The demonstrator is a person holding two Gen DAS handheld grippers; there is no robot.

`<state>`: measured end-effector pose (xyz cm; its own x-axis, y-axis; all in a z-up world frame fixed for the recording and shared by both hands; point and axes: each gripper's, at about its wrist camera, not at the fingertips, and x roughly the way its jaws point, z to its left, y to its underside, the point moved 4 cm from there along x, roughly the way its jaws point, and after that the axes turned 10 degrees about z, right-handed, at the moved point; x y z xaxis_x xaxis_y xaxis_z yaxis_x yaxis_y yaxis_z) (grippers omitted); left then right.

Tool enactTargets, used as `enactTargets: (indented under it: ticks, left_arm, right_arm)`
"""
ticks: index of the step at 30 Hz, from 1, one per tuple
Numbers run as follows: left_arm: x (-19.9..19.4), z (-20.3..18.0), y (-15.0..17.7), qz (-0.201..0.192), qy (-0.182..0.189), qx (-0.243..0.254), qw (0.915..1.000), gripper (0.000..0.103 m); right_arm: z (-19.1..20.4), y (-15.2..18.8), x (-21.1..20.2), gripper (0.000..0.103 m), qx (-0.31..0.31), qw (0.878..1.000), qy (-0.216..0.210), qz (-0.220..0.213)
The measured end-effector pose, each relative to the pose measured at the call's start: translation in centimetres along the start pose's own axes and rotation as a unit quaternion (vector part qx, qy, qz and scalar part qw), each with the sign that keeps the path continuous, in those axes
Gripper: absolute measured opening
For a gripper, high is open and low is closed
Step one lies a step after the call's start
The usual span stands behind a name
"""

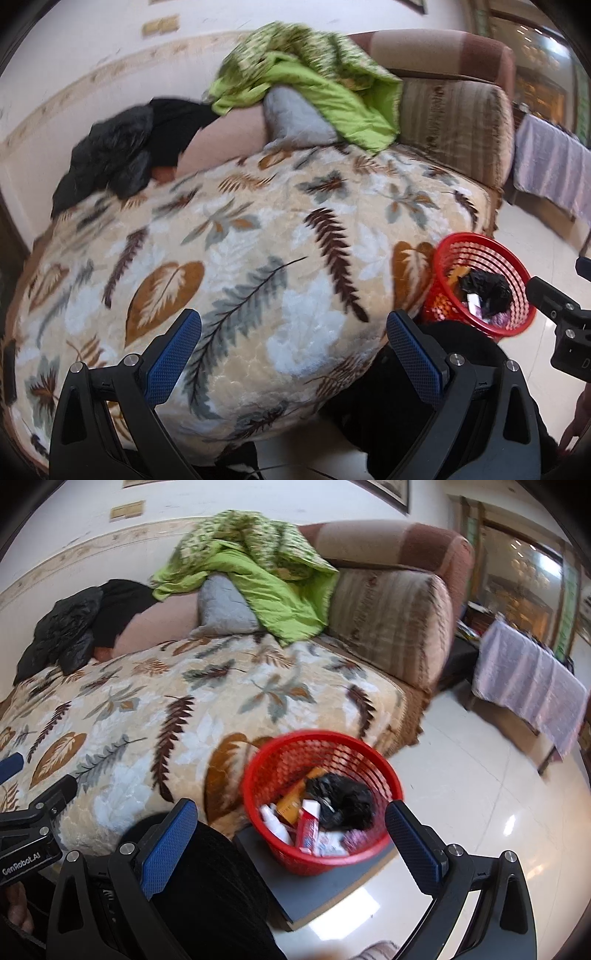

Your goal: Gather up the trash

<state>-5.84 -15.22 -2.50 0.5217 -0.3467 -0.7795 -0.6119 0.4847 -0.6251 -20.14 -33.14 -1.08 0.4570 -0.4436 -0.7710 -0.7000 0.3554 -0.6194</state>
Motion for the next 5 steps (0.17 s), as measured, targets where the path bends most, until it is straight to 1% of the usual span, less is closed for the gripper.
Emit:
enactTargets:
  ticks: [3, 5]
  left_arm:
    - [1.1, 3.9, -0.4, 0.013, -0.001, -0.056, 0.9983, 0.1]
    - [2.7, 6.5, -0.7, 0.037, -0.014, -0.088, 0.9953, 0.1]
  right_arm:
    - [2.7, -2.5, 1.0, 0.103, -0.038, 0.999, -0.023, -0.001]
    - [5.7, -4.8, 2.3, 0.103, -0.065, 0.997, -0.04, 0.014]
